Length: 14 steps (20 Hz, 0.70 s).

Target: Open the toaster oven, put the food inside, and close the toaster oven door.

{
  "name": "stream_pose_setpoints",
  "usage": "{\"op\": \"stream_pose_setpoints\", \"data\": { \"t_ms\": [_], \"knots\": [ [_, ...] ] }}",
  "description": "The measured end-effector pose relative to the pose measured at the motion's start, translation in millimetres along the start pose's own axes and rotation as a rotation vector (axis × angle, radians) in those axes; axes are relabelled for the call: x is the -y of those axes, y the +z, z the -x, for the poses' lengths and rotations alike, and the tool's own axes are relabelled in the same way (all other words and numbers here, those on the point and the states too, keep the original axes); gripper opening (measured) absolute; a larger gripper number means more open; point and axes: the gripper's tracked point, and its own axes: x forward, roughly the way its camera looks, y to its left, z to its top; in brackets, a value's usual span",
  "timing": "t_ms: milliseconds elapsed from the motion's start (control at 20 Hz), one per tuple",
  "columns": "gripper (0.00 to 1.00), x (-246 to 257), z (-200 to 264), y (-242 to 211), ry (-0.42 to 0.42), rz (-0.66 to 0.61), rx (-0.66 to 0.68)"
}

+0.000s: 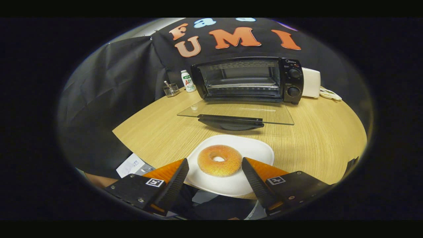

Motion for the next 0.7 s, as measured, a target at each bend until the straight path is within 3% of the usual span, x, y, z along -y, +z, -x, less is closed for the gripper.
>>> {"op": "stream_pose_setpoints", "data": {
  "t_ms": [200,350,500,700],
  "knots": [
    [0.96,8.1,-7.6,1.9,-0.061,0.038,0.027],
    [0.85,7.8,-9.6,3.0,-0.068,0.028,0.038],
    [0.72,2.9,-7.9,9.2,-0.04,-0.018,0.055],
    [0.67,-6.1,-2.8,39.4,0.032,-0.169,0.137]
  ]
}}
